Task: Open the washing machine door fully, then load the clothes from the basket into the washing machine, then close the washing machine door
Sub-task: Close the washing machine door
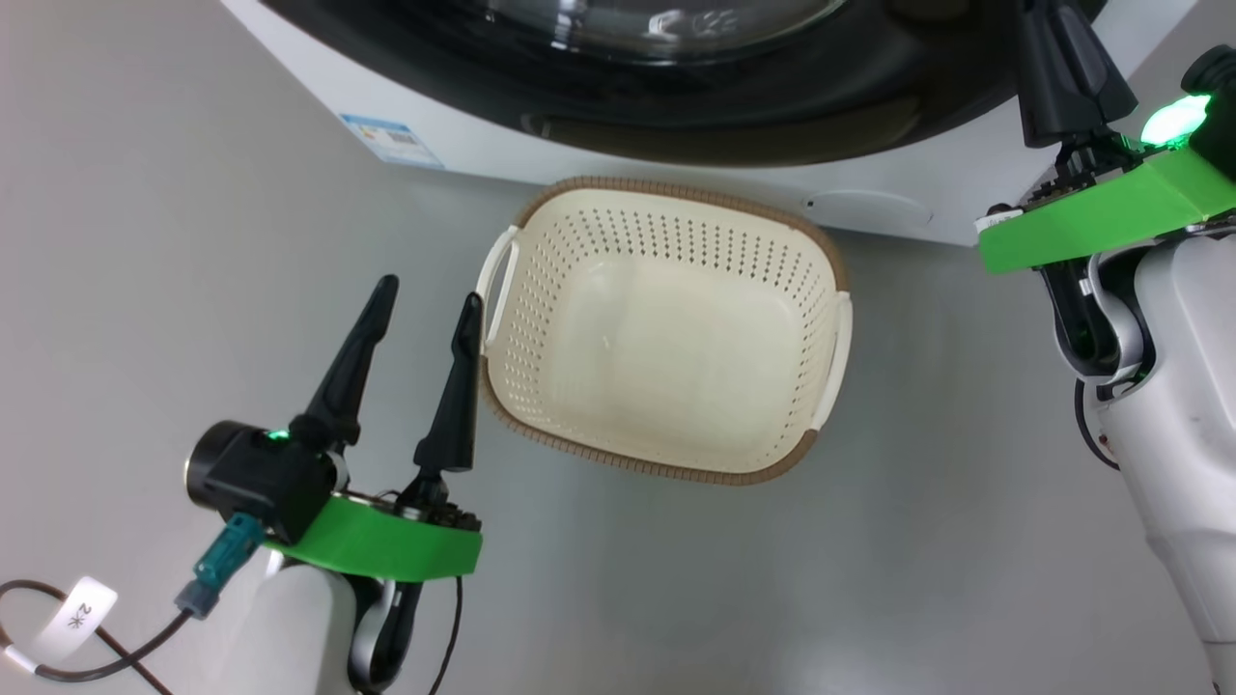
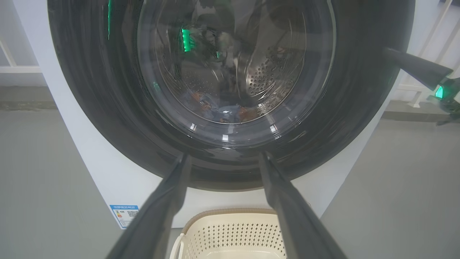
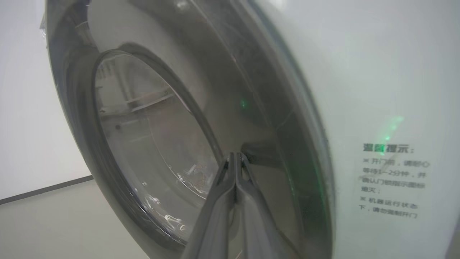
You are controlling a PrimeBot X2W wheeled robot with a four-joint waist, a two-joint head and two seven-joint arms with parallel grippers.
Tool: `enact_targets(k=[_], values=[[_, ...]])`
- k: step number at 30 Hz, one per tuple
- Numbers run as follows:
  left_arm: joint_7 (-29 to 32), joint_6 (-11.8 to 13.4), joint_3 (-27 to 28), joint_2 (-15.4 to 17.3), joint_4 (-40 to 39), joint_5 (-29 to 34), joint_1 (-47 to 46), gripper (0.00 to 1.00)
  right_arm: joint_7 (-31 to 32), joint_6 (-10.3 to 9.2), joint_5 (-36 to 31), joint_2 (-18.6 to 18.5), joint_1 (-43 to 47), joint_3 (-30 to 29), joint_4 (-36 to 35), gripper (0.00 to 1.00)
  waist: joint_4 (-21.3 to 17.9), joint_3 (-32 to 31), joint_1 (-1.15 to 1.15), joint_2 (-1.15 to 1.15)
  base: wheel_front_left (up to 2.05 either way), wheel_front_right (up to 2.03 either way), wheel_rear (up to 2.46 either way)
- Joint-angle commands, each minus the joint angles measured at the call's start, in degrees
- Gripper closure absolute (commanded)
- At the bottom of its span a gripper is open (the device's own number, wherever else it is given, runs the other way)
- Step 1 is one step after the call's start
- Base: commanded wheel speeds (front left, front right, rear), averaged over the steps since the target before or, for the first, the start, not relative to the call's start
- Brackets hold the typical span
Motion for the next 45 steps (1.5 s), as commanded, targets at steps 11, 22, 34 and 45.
enact_targets(k=[11, 22, 34, 45], values=[[-0.4, -0.1, 4.2, 3.9, 2.4, -0.7, 3.9, 0.0, -0.1, -0.43, -0.1, 2.3, 10.0, 3.5, -1.7, 0.76, -3.9, -8.4, 0.0, 0.0, 0.0, 0.0, 0.0], [-0.4, -0.1, 6.8, 6.2, 3.9, -2.3, 7.7, 0.0, -0.1, -0.43, -0.1, 3.8, 18.3, 2.1, -2.1, 0.0, -8.0, -14.3, 0.0, 0.0, 0.0, 0.0, 0.0], [-0.4, -0.1, 8.9, 8.1, 4.1, -2.0, 10.6, 0.0, -0.1, -0.43, -0.6, 4.5, 26.2, -0.7, -2.7, 0.0, -13.0, -18.3, 0.0, 0.0, 0.0, 0.0, 0.0], [-0.4, -0.1, 11.0, 8.4, 4.5, -1.0, 12.8, 0.0, -0.1, -0.43, -1.2, 3.8, 32.0, -3.1, -3.6, 0.0, -17.1, -21.1, 0.0, 0.0, 0.0, 0.0, 0.0]])
